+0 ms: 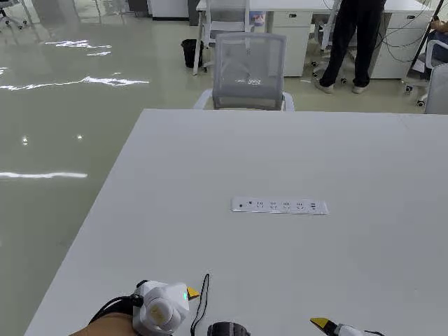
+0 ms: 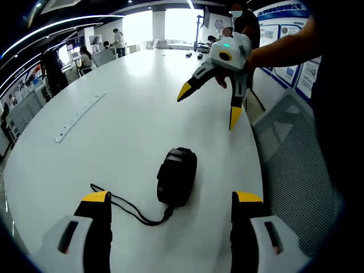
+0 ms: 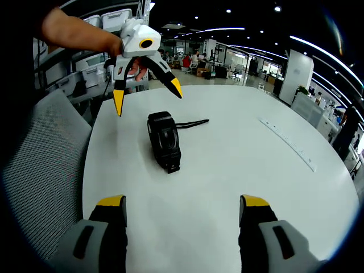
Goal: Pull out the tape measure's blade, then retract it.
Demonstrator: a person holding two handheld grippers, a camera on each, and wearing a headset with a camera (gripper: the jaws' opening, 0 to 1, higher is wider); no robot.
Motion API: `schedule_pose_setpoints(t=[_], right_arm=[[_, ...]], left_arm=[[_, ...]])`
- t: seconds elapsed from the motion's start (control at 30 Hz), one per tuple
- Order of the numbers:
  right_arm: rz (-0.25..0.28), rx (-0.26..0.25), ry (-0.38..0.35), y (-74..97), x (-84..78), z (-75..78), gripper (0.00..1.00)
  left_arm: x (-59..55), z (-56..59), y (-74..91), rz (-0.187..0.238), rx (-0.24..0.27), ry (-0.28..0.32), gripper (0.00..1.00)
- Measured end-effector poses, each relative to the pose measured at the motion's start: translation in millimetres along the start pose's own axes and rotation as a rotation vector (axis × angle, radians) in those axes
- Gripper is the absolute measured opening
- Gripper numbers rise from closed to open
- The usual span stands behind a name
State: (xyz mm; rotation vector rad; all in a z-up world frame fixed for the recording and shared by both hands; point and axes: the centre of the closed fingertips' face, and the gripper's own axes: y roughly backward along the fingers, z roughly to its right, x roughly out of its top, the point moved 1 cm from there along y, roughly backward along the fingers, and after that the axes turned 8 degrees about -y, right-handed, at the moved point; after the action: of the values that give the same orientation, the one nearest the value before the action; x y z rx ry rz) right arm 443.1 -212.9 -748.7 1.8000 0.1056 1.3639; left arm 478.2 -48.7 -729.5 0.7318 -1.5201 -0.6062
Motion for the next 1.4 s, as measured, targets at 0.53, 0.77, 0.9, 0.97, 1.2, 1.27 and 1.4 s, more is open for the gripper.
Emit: schedule_pose_setpoints(t=[0.53, 0.77, 0.9, 0.97, 1.2, 1.27, 1.4], right_arm=[[-0.053, 0.1, 0.127, -30.7, 23.6, -1.6, 0.73], [-0.095, 0.16, 0.166, -44.0, 23.8, -4.1, 0.67], [-0.109, 0.187, 0.187, -49.2, 24.2, -6.9, 0.63], [-0.115, 0.194, 0.192, -52.0, 23.9, -7.2, 0.61], [-0.126, 0.215, 0.204, -60.4, 25.1, -10.9, 0.57], [-0.135, 0.223, 0.211, -64.0, 23.3, -11.3, 0.54], [-0.153, 0.234, 0.222, -70.7, 21.7, -12.0, 0.51]], left_arm=[[20.1, 2.1, -22.8, -0.055, -0.09, -0.122, 0.8], [17.9, 4.5, -34.9, -0.106, -0.134, -0.171, 0.76], [21.0, 6.6, -38.3, -0.114, -0.147, -0.193, 0.71], [19.1, 6.3, -39.9, -0.121, -0.156, -0.201, 0.69], [16.2, 2.3, -45.4, -0.143, -0.158, -0.175, 0.62], [15.8, 3.8, -47.6, -0.152, -0.164, -0.176, 0.57], [14.2, 4.9, -55.6, -0.159, -0.174, -0.172, 0.56]])
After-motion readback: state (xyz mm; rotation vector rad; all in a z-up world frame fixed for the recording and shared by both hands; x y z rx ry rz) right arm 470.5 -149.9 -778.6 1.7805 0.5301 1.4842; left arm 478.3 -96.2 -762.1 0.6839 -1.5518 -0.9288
